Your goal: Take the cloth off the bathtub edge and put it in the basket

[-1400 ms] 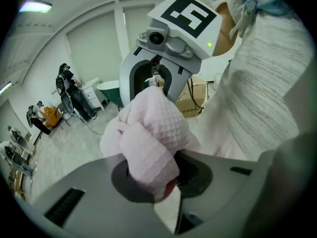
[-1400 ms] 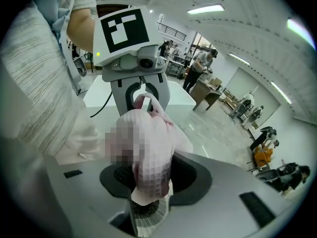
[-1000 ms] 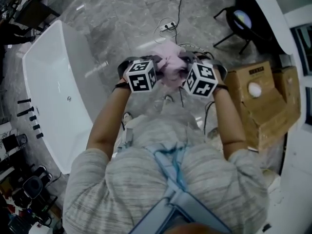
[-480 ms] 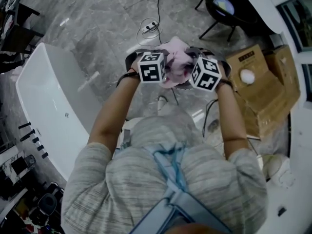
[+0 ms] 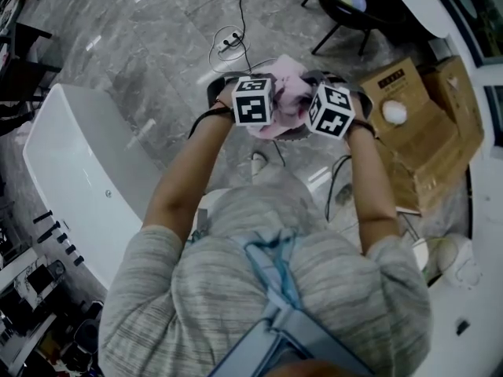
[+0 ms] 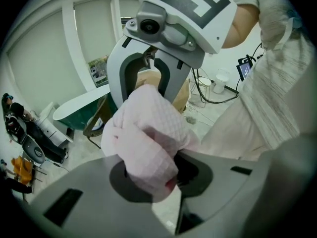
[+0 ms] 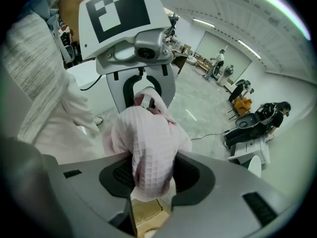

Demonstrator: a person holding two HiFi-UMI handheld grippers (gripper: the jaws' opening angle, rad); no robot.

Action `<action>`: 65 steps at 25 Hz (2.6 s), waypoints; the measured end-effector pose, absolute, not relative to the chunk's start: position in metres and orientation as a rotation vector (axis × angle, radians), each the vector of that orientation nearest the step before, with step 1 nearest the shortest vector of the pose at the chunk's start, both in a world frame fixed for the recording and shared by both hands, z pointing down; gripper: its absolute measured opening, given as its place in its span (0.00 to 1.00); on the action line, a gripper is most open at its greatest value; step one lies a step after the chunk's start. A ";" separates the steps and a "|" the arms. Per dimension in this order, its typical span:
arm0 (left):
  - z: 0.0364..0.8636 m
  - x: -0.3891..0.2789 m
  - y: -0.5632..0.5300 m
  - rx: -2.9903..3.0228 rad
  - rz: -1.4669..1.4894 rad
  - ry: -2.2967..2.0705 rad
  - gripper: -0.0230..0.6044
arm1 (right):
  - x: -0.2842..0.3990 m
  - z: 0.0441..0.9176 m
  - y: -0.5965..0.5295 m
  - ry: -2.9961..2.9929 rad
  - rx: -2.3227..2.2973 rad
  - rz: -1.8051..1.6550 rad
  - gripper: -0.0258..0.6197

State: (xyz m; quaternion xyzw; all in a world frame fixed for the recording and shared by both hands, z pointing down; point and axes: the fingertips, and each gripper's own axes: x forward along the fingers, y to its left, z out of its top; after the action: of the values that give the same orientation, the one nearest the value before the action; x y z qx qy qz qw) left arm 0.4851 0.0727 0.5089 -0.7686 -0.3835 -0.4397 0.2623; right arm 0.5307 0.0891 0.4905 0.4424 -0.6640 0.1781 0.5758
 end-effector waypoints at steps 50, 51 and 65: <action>0.382 0.399 0.040 -3.127 -0.490 -0.504 0.36 | 0.404 0.377 0.067 -2.483 1.732 0.317 0.38; 0.377 0.393 0.040 -3.140 -0.462 -0.480 0.36 | 0.398 0.371 0.066 -2.504 1.726 0.306 0.38; 0.334 0.358 0.033 -3.194 -0.193 -0.319 0.04 | 0.368 0.333 0.053 -2.607 1.707 0.189 0.04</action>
State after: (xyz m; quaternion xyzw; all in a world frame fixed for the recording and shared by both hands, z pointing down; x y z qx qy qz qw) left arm 0.3578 0.0325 0.3342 -0.9926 -0.0991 -0.0599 -0.0369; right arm 0.3676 0.0528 0.3328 0.5467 -0.8351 0.0606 0.0097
